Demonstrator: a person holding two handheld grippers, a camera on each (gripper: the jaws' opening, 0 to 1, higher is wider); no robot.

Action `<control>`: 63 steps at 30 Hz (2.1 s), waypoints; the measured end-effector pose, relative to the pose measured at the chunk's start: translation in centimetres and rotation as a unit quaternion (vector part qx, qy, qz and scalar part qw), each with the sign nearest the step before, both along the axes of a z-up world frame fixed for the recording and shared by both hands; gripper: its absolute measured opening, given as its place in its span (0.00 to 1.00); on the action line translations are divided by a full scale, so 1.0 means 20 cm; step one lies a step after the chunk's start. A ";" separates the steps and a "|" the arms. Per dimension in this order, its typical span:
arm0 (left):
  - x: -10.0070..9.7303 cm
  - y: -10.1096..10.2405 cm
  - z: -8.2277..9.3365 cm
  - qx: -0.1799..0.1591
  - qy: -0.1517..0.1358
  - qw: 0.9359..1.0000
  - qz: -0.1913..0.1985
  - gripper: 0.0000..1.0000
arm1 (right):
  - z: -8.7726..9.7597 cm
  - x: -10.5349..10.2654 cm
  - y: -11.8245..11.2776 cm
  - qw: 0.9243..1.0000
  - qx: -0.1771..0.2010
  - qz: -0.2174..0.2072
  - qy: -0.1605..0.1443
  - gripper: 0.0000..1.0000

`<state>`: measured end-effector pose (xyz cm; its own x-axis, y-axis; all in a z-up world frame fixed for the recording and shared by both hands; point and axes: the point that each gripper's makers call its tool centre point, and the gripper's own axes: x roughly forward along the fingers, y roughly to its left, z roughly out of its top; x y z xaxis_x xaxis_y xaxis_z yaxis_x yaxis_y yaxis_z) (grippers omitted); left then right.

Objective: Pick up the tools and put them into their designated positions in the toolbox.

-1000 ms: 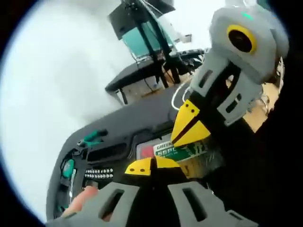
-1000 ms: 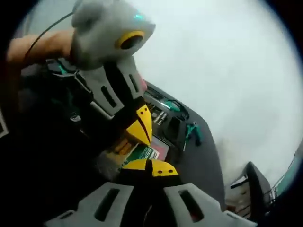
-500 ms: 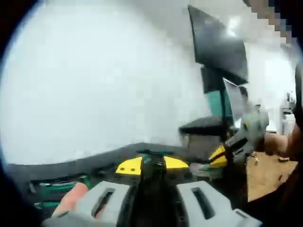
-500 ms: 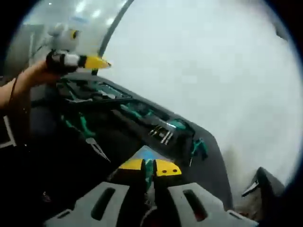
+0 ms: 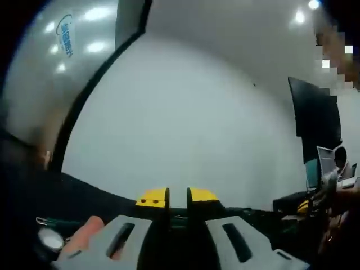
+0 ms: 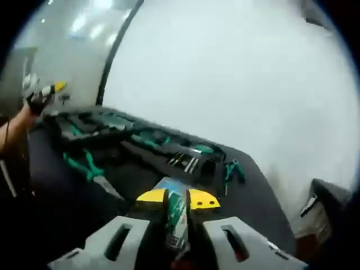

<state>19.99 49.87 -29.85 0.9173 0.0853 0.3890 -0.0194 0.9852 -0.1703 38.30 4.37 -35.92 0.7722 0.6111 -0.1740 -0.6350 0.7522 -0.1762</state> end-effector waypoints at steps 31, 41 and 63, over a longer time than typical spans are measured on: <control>0.10 -0.08 -0.11 0.075 0.059 0.995 -0.014 0.16 | -0.11 1.33 -0.16 0.976 -0.128 -0.124 0.125 0.16; 0.08 -0.09 -0.11 0.080 0.057 0.995 -0.012 0.16 | -0.38 1.37 -0.11 0.960 -0.184 -0.079 0.194 0.15; 0.10 -0.08 -0.13 0.082 0.067 0.994 -0.015 0.16 | -0.24 1.00 -0.26 0.826 0.250 -0.065 0.502 0.07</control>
